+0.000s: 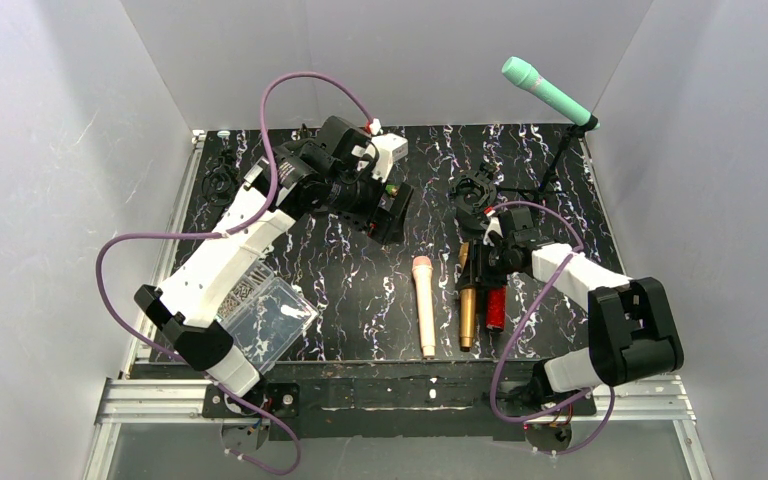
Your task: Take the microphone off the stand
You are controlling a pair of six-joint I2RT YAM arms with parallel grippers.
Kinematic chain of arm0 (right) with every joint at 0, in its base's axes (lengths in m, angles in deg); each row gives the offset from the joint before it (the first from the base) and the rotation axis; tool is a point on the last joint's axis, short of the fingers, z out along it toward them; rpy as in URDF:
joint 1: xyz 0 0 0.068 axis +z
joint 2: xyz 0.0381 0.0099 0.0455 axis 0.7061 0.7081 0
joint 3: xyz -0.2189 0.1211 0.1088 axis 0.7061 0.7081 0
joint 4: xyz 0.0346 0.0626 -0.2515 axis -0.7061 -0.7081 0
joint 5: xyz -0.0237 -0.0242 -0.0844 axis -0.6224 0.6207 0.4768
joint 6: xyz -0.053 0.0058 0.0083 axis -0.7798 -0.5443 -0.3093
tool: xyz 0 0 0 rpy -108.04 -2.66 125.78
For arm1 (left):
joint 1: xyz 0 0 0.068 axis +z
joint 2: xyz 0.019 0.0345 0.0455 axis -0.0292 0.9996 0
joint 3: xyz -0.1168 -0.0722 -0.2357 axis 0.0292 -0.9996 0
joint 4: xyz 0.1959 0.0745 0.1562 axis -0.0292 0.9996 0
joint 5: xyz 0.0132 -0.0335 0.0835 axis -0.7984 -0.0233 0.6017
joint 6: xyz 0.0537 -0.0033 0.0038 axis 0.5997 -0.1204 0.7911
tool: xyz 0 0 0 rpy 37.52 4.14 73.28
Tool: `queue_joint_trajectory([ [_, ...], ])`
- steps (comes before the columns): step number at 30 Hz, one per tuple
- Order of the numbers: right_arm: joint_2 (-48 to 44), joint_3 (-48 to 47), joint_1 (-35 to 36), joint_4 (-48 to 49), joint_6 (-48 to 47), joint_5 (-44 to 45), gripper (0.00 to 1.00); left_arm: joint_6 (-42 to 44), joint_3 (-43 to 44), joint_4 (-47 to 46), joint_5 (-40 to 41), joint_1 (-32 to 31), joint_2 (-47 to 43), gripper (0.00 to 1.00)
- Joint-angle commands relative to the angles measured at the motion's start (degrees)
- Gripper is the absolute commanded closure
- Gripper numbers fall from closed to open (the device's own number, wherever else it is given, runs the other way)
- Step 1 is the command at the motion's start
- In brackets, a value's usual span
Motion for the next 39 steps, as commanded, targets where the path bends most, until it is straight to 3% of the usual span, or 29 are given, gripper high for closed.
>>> queue_joint_trajectory([
  [1, 1.0, -2.5, 0.4, 0.4, -1.3, 1.3, 0.79, -0.4, 1.2, 3.7, -1.5, 0.4, -0.3, 0.02],
  [20, 5.0, -4.3, 1.4, -0.1, -1.4, 3.3, 0.7, 0.3, 0.2, 2.4, -0.7, 0.4, -0.9, 0.02],
  [39, 4.4, -4.4, 1.4, -0.8, -1.9, 3.9, 0.53, -0.6, -0.8, 3.1, -1.7, 0.4, -1.7, 0.02],
])
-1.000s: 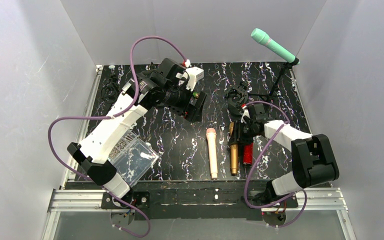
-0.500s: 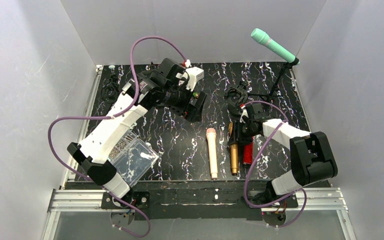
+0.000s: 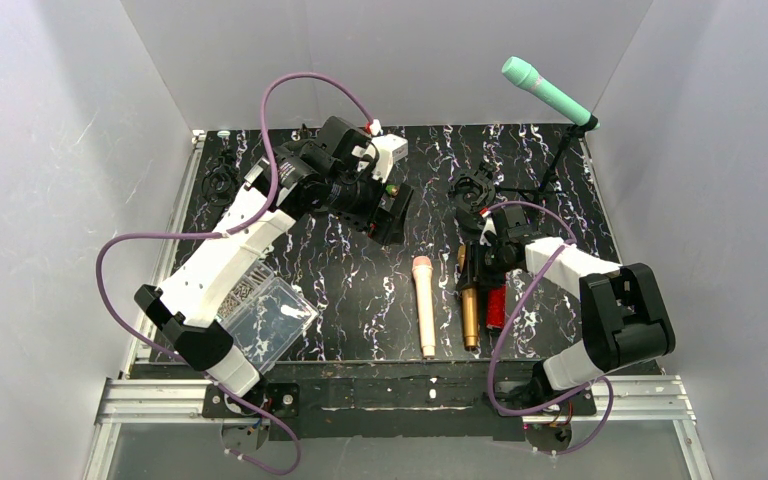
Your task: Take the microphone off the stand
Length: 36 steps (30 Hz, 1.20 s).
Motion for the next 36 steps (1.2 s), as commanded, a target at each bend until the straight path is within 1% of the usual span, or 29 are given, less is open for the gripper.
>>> queue_joint_trajectory([
  [1, 0.0, -2.3, 0.2, 0.3, -1.5, 0.6, 0.51, -0.2, -0.6, 2.9, -1.2, 0.4, -1.6, 0.02],
  [4, 0.2, -2.4, 0.2, 0.1, -1.5, 0.4, 0.48, -0.2, -0.6, 3.0, -1.2, 0.4, -1.7, 0.02],
  [11, 0.4, -2.5, 0.2, 0.1, -1.5, 0.3, 0.46, -0.4, -0.3, 3.0, -1.3, 0.4, -1.5, 0.02],
  [15, -1.7, -3.0, 0.2, -0.8, -2.1, 0.4, 0.45, -0.1, -0.3, 3.0, -1.1, 0.4, -1.7, 0.02],
  [17, -4.0, -3.2, 0.3, -1.2, -2.4, 0.3, 0.42, 0.2, -0.2, 3.1, -1.0, 0.3, -1.7, 0.02],
  [23, -10.9, -4.1, 0.2, -1.7, -3.7, -0.3, 0.22, 1.0, -0.2, 3.1, -0.8, 0.4, -1.9, 0.02],
  [26, -13.7, -5.0, 0.2, -2.4, -4.8, -0.3, 0.17, 1.3, -0.6, 3.1, -0.5, 0.4, -2.1, 0.02],
  [31, -19.4, -6.5, 0.2, -5.2, -8.5, -0.2, 0.15, 1.5, -1.0, 3.1, -0.7, 0.4, -2.6, 0.02],
  [36, -25.7, -8.6, -0.8, -7.1, -12.9, 2.4, 0.16, 2.0, -0.5, 3.1, -0.5, 0.4, -2.8, 0.02],
])
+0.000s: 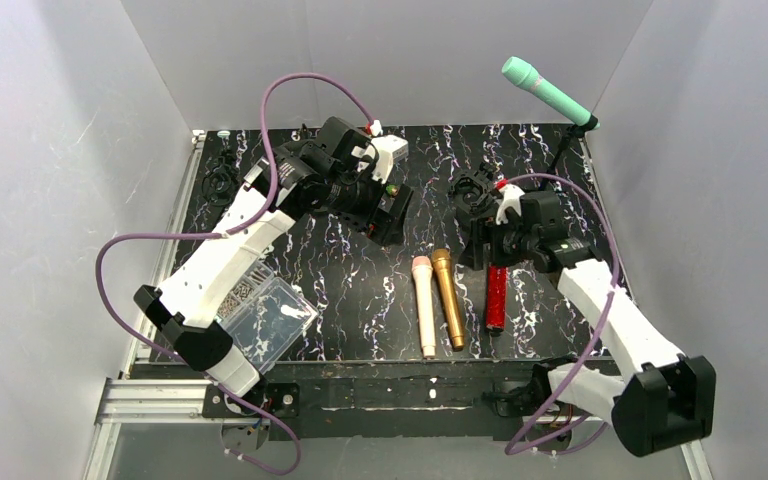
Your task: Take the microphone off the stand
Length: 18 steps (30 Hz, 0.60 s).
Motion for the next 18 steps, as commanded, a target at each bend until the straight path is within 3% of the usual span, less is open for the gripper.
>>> queue_joint_trajectory([
  [1, -5.6, -5.2, -1.5, -2.6, -5.2, 2.3, 0.17, 1.2, -0.2, 3.1, -0.5, 0.4, -2.8, 0.02],
  [8, -6.7, -14.8, -4.3, -2.5, -5.6, 7.9, 0.18, 2.2, -0.3, 3.1, -0.1, 0.3, -3.2, 0.02],
  [18, 6.1, -26.3, -5.3, 1.9, -4.0, 16.1, 0.18, 2.3, -0.1, 2.7, -0.2, 0.3, -3.1, 0.02],
])
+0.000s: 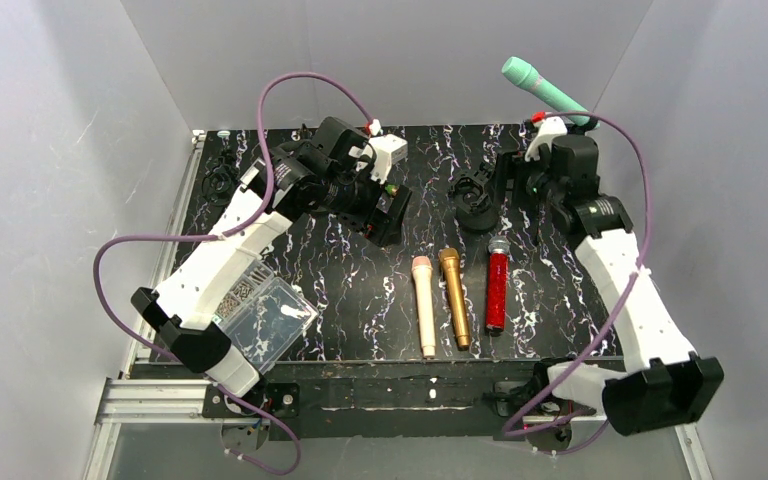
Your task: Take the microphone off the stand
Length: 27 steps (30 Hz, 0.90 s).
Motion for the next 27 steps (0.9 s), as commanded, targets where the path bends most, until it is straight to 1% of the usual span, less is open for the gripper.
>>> queue_joint_trajectory([
  [1, 6.7, -5.4, -0.8, 3.4, 0.4, 4.8, 0.18, 0.6, -0.1, 2.6, -0.4, 0.4, -2.4, 0.02],
  [5, 13.8, -8.0, -1.1, 3.1, 0.3, 5.4, 0.17, 0.1, -0.2, 2.5, -0.9, 0.4, -2.4, 0.02],
  [7, 16.2, -8.4, -1.1, 2.9, 0.5, 4.3, 0.17, 0.1, -0.2, 2.4, -0.9, 0.4, -2.4, 0.02],
  [10, 18.1, -7.7, -1.1, 3.2, 0.8, 2.9, 0.17, 0.2, 0.0, 2.4, -0.9, 0.4, -2.4, 0.02],
  [19, 23.3, -8.0, -1.1, 3.3, -0.5, 2.6, 0.18, -0.5, 0.8, 2.4, -1.6, 0.4, -1.2, 0.02],
  [24, 27.4, -10.1, -1.3, 2.5, -0.9, 0.5, 0.22, -0.5, 1.3, 2.5, -1.5, 0.4, -0.9, 0.02],
  [27, 29.3, -11.4, -1.3, 2.6, -0.8, -0.6, 0.3, -0.5, 1.6, 2.6, -1.6, 0.4, -0.7, 0.02],
])
